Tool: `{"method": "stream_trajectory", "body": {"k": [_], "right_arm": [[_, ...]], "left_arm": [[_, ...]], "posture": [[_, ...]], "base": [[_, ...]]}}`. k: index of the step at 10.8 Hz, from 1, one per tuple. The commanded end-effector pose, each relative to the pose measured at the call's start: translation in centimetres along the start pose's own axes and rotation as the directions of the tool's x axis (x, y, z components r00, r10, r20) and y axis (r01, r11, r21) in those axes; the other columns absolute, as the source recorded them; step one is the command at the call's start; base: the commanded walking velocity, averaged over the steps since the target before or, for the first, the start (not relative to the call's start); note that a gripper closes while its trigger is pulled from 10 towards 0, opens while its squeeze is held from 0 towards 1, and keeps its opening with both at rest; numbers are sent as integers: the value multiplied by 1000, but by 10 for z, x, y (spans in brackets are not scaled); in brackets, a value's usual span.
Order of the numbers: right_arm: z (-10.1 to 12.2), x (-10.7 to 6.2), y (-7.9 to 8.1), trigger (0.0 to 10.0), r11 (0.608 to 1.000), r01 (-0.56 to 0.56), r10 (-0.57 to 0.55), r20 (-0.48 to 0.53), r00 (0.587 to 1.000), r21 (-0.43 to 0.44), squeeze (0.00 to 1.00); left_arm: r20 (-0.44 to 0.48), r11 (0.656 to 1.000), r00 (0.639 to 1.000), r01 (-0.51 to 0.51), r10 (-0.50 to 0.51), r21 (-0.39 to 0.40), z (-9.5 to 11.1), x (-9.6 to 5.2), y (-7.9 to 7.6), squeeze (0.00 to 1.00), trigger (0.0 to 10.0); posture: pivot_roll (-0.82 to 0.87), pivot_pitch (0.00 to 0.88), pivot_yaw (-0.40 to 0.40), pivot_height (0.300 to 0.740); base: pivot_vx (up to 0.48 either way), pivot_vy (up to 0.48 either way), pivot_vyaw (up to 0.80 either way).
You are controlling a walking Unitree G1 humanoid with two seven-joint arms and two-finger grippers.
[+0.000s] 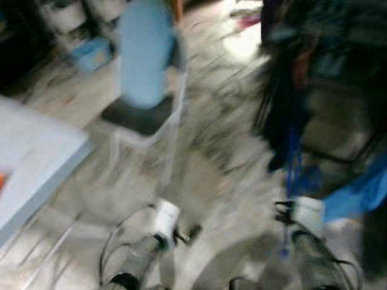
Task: Hang hanger
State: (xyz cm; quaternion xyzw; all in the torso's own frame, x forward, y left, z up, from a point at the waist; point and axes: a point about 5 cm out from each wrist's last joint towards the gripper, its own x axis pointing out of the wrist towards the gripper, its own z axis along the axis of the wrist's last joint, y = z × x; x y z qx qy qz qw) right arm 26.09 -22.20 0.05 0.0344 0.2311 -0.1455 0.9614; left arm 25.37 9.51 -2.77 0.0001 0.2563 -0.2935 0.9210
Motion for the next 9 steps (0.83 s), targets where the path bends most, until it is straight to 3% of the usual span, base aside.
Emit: {"method": "stream_trajectory", "body": {"k": [1,4,9], "right_arm": [[1,-2,12,10000,1000,-19,19,9,1000,17,0],[1,-3,12,10000,1000,-9,9,19,1000,13,0],[21,-4,10,10000,999,-11,17,155,988,-43,0]], "left_arm": [[-58,999,997,-51,52,4,-12,-10,13,0,10000],[-145,996,985,-92,92,6,-27,-14,12,0,10000],[-168,992,978,-125,125,12,-26,-17,23,0,10000]], "posture": [[-174,151,65,740],[-177,154,68,740],[-182,155,71,740]], "base": [[289,0,-800],[274,0,-740],[50,0,0]]}}
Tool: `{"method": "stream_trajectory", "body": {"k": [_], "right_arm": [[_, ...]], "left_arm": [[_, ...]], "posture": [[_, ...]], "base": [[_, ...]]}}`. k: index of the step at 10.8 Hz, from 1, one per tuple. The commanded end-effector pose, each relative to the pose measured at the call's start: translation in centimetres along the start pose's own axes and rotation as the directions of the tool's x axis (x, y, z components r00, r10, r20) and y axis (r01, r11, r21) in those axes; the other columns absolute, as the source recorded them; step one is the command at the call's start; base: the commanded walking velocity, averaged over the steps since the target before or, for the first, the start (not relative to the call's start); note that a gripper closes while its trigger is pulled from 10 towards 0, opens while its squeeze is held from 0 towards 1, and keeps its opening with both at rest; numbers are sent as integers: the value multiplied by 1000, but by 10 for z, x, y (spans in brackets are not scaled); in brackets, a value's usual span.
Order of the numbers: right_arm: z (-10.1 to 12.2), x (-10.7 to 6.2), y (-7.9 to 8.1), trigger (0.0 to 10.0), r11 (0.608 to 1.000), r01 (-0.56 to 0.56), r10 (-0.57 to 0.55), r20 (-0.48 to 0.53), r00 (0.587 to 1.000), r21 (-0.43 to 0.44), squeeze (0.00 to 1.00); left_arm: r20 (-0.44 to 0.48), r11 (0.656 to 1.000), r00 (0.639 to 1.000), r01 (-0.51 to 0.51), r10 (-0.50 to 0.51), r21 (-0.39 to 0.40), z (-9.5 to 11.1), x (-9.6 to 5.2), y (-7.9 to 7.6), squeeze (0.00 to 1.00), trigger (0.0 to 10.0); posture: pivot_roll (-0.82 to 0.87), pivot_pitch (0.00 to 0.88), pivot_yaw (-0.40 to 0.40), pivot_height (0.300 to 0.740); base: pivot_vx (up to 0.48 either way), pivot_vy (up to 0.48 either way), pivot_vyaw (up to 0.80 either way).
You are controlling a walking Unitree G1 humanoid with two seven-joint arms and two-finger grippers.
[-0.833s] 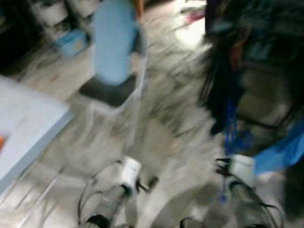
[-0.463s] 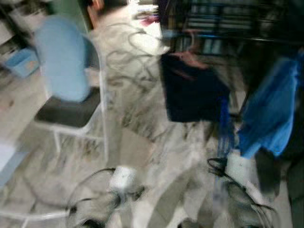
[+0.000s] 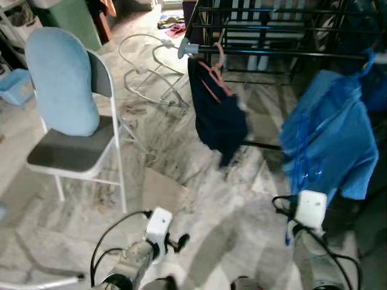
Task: Hang hanger
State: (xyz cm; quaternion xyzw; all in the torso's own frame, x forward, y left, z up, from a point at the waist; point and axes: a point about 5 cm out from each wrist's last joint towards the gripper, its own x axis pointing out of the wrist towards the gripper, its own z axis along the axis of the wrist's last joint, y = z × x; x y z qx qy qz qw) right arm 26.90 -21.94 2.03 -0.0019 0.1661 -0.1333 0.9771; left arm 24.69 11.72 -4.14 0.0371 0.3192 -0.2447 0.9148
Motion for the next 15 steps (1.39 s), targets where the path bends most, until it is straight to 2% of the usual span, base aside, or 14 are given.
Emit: {"method": "stream_trajectory", "body": {"k": [1,2,4,5,6,7,9,11,14,15], "right_arm": [[4,-1,17,10000,995,-102,101,20,995,11,0],[8,-3,35,10000,967,-256,256,26,966,10,0],[9,-5,55,10000,914,-404,404,-5,915,-28,0],[10,-4,55,10000,917,-396,397,3,918,-40,0],[12,-1,48,10000,944,-328,329,12,944,-45,0],[12,2,36,10000,973,-230,230,13,973,-17,0],[15,5,23,10000,988,-154,154,21,988,6,0],[27,10,14,10000,994,-113,112,46,993,10,0],[43,15,13,10000,995,-98,97,76,992,17,0],[47,16,13,10000,995,-96,94,86,992,19,0]], "left_arm": [[-38,999,999,-32,32,-4,-9,-6,9,0,10000],[-29,1000,999,-27,27,-2,-9,-6,9,0,10000],[63,1000,998,25,-26,9,8,0,1,0,10000],[71,999,997,33,-33,7,10,1,-2,0,10000],[159,997,985,71,-72,15,26,3,-4,0,10000],[285,993,952,109,-115,38,48,3,-5,0,10000],[129,999,991,50,-48,-13,13,0,-3,0,10000],[-5,999,1000,5,-6,-33,-12,-4,-5,0,10000],[-115,998,992,-51,47,-37,-27,-5,-5,0,10000],[-88,999,996,-33,30,-33,-23,-3,-8,0,10000]], "posture": [[-181,153,69,740],[-183,151,70,740],[-180,149,68,740],[-174,148,65,740],[-173,148,64,740],[-173,148,64,740],[-177,148,65,740],[-179,145,69,740],[-173,139,67,740],[-173,138,67,740]], "base": [[0,0,0],[0,0,0],[0,0,0],[0,0,0],[0,0,0],[0,0,0],[133,0,0],[315,0,0],[322,0,0],[322,0,0]]}}
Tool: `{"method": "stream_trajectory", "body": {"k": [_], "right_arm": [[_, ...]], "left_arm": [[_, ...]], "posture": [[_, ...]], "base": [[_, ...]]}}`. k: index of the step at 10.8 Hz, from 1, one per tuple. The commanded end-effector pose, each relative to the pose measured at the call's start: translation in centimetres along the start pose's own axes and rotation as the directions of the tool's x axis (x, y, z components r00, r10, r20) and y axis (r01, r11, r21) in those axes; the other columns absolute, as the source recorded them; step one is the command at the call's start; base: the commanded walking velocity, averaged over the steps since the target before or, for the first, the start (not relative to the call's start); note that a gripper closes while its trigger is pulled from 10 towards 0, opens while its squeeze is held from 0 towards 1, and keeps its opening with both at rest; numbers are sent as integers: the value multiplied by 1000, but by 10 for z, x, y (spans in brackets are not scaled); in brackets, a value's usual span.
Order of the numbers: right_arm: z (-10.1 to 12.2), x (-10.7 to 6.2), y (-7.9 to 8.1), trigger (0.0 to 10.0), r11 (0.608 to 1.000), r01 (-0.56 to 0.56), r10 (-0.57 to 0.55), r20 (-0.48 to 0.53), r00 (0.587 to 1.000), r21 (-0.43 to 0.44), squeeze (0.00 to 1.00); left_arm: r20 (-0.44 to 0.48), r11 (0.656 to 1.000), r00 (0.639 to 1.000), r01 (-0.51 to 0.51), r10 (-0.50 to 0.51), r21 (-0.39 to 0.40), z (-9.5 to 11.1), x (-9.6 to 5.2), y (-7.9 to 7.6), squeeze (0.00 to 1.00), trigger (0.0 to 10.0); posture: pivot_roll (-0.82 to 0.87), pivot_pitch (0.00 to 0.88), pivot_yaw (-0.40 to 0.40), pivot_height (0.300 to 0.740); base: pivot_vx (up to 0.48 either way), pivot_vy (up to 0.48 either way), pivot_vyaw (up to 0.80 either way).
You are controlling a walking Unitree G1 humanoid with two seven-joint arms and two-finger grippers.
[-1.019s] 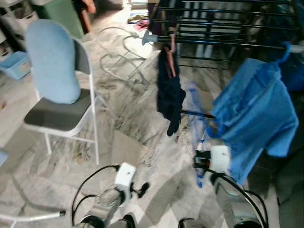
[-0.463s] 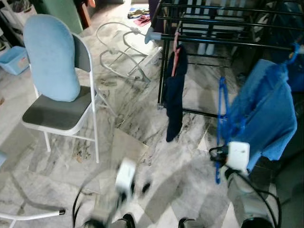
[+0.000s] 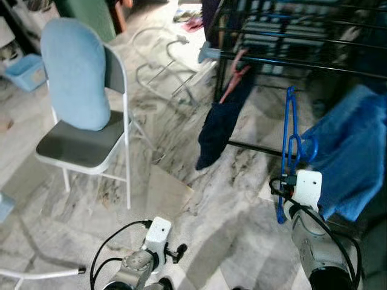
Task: Hang hanger
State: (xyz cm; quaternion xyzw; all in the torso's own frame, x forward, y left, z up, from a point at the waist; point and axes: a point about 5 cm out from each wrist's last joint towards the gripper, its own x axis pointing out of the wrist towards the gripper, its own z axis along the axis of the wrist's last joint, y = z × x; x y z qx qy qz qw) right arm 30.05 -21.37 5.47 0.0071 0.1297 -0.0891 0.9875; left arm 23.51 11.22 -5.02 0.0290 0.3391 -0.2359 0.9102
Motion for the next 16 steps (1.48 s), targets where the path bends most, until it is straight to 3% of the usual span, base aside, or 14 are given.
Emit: {"method": "stream_trajectory", "body": {"k": [1,3,8,10,14,16], "right_arm": [[7,1,0,10000,1000,10,-10,20,1000,8,0],[17,3,-3,10000,1000,25,-25,43,999,9,0],[18,1,-7,10000,997,72,-72,37,997,10,0],[30,3,-5,10000,999,50,-50,45,998,8,0],[34,5,7,10000,999,-4,5,23,1000,-32,0],[31,3,6,10000,999,24,-24,1,1000,-36,0]], "left_arm": [[57,1000,998,30,-31,9,8,1,-1,0,10000],[71,999,997,38,-39,15,11,1,-2,0,10000],[52,999,998,42,-43,16,2,0,-6,0,10000],[44,1000,999,28,-28,2,-3,-2,-6,0,10000],[42,1000,999,28,-27,-10,-4,-2,-7,0,10000],[36,1000,999,23,-23,-1,-4,-2,-6,0,10000]], "posture": [[-172,138,66,740],[-171,139,64,740],[-173,155,66,740],[-174,178,59,740],[-168,184,51,740],[-170,182,49,740]], "base": [[311,0,0],[311,0,0],[315,0,0],[272,0,0],[0,397,0],[0,345,0]]}}
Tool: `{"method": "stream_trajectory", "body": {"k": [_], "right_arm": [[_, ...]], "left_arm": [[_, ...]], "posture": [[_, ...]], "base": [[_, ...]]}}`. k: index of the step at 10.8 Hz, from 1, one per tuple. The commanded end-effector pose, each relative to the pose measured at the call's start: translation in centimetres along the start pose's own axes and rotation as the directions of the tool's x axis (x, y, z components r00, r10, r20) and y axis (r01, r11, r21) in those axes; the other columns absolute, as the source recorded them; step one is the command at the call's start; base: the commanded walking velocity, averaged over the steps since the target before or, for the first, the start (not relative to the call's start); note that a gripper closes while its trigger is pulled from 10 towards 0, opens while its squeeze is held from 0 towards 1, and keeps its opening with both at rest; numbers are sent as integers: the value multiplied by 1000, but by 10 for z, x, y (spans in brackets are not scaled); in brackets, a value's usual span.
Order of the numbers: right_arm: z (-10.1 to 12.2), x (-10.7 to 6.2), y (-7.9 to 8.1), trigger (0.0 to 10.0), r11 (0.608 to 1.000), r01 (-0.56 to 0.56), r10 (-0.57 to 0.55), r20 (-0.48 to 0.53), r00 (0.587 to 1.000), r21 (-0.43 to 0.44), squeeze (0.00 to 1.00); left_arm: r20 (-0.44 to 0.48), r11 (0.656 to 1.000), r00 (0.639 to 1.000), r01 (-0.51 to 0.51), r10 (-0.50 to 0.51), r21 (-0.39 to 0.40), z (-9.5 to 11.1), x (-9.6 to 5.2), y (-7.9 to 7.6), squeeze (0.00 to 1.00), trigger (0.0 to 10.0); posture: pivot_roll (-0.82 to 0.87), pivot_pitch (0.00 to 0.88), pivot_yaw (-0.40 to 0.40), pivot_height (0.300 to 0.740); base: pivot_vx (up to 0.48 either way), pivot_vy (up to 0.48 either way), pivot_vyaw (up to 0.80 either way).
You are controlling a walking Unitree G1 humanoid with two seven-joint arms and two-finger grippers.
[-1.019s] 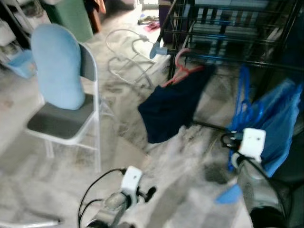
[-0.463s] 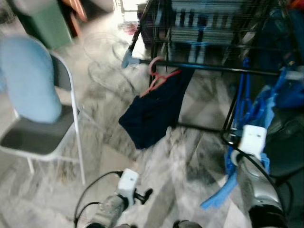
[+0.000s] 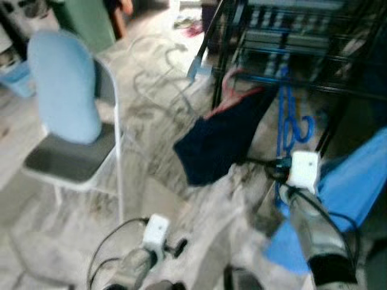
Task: Hang hanger
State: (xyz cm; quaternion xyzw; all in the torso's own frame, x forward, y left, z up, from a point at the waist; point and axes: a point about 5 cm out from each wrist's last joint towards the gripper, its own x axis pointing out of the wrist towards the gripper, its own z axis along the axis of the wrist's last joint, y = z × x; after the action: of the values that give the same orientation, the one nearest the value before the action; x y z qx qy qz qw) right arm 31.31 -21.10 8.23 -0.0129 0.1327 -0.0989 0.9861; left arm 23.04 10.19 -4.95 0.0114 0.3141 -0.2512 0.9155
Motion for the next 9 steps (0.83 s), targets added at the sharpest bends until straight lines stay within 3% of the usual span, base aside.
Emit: {"method": "stream_trajectory", "body": {"k": [1,5,8,9], "right_arm": [[-1,-1,-2,10000,999,31,-31,-9,999,11,0],[-7,-2,-5,10000,996,76,-74,-43,996,48,0],[-6,0,-7,10000,997,66,-64,-50,997,38,0],[4,4,-8,10000,997,65,-65,-17,998,29,0]], "left_arm": [[-27,1000,1000,-10,10,15,-4,-3,5,0,10000],[-44,1000,999,-6,7,28,-7,-3,4,0,10000],[-44,1000,999,-7,8,28,-6,-3,5,0,10000],[-42,1000,999,-10,11,25,-6,-3,6,0,10000]], "posture": [[-170,183,49,740],[-172,188,52,740],[-168,188,50,740],[-165,184,48,740]], "base": [[0,0,0],[0,0,0],[0,0,-783],[0,0,0]]}}
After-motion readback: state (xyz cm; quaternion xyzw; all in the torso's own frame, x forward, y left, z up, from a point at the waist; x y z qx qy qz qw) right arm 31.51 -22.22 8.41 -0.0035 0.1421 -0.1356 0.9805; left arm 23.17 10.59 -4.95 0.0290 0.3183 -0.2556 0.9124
